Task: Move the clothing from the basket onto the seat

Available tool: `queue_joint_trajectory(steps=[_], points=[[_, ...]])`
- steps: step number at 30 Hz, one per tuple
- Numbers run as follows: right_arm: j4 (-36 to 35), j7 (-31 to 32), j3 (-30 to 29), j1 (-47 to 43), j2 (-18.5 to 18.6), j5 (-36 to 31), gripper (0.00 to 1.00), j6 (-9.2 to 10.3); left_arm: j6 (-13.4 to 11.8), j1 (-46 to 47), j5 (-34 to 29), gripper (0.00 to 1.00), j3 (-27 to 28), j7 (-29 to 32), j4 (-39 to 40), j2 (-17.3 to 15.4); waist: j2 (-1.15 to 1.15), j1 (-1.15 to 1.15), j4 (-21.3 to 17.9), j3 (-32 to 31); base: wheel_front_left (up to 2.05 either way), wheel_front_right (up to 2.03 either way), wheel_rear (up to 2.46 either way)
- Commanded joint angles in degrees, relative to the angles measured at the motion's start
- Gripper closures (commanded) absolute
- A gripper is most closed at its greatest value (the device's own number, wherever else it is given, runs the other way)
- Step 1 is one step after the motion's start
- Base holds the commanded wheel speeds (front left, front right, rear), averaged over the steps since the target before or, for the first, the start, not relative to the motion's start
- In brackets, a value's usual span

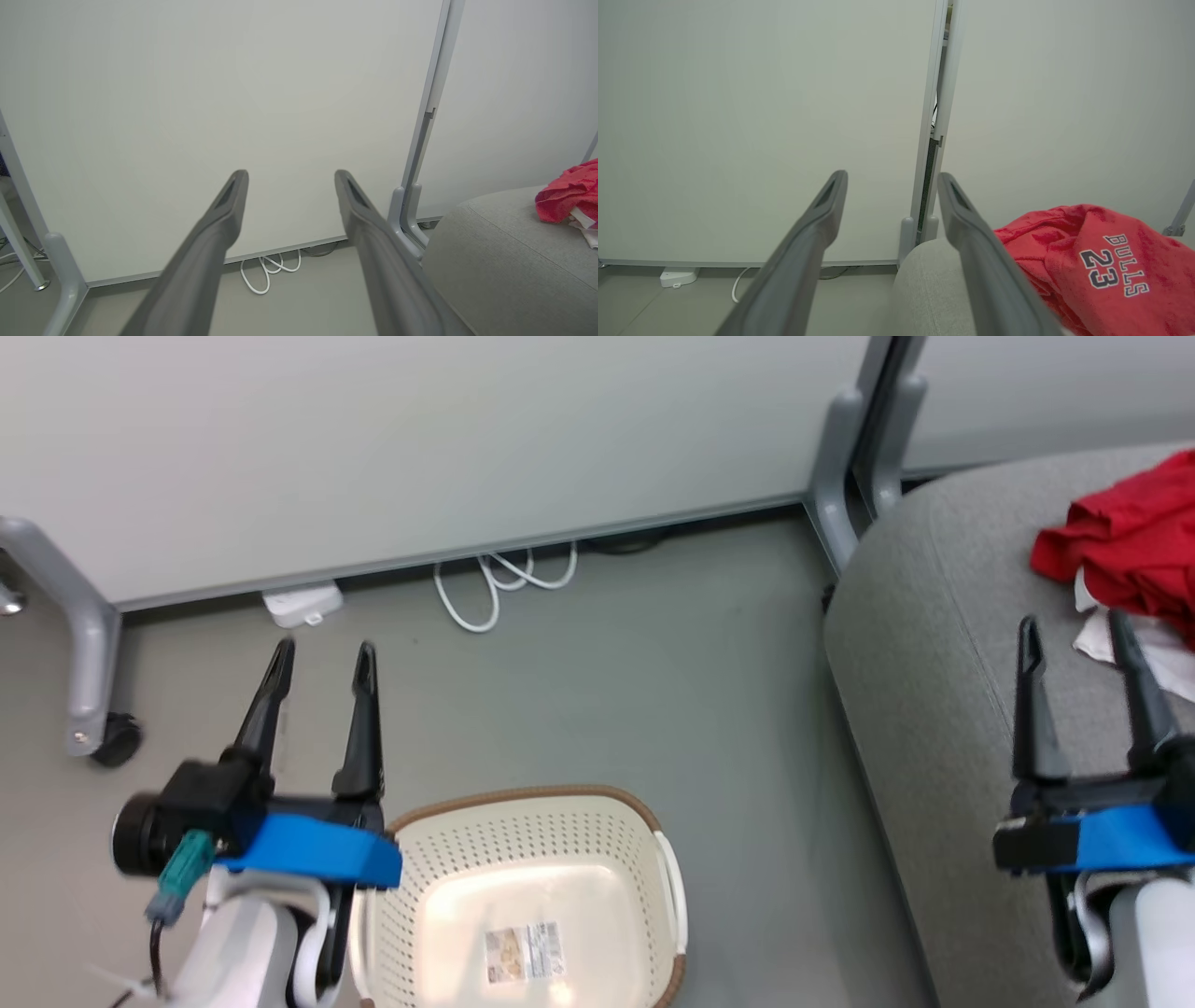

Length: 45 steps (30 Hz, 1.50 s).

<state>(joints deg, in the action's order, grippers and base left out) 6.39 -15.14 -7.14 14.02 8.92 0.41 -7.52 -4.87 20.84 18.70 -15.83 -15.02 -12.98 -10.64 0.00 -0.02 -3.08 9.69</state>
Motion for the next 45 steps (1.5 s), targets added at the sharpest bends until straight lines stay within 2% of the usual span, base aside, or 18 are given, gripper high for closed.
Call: queue_joint_trajectory(steps=[1,8,11,16,23,30,31,34,45], points=[[0.1,0.0,0.3,-1.6,-0.4,0.4,0.0,0.06,0.4,-1.8,-0.3,0.0,0.9,-0.2,0.4,0.2,0.0,0.02,3.0,-3.2,0.0,0.0,0.0],[2.4,0.0,1.8,-8.8,-2.4,1.9,0.0,0.06,3.0,-10.9,-3.3,0.0,6.8,-0.2,0.8,2.6,0.0,0.02,4.9,-6.6,0.0,0.0,0.0],[3.5,0.0,2.1,-11.5,-3.4,2.6,0.0,0.06,5.2,-13.9,-4.9,0.0,8.8,-0.2,0.8,4.3,0.0,0.02,5.5,-7.7,0.0,0.0,0.0],[4.1,0.0,2.4,-13.8,-4.5,2.8,0.0,0.06,7.5,-15.7,-6.4,0.0,10.7,-0.2,0.4,6.0,0.0,0.02,5.9,-8.4,0.0,0.0,0.0],[4.7,0.0,2.5,-15.4,-5.2,2.9,0.0,0.06,9.0,-16.6,-7.7,0.0,12.5,-0.2,-0.5,7.1,0.0,0.02,5.7,-9.4,0.0,0.0,0.0],[5.1,0.0,2.9,-15.3,-5.4,3.0,0.0,0.06,9.5,-16.4,-9.5,0.0,13.4,-0.2,-1.3,7.5,0.0,0.02,5.3,-9.6,0.0,0.0,0.0],[5.0,0.0,2.9,-14.7,-5.2,2.8,1.0,0.0,9.4,-16.1,-9.3,1.0,13.3,0.0,-1.2,7.6,0.0,0.02,5.3,-9.6,0.0,0.0,0.0],[6.5,0.3,2.7,-14.7,-5.2,3.3,1.0,-0.01,9.4,-16.4,-8.7,1.0,13.5,0.4,-2.8,7.9,0.0,0.02,5.3,-9.6,0.0,0.0,0.0],[6.8,3.7,2.1,-13.4,-5.4,16.6,1.0,0.0,9.9,-15.8,3.6,1.0,15.1,3.9,-2.8,7.8,0.0,0.02,5.1,-9.6,0.0,0.0,0.0]])
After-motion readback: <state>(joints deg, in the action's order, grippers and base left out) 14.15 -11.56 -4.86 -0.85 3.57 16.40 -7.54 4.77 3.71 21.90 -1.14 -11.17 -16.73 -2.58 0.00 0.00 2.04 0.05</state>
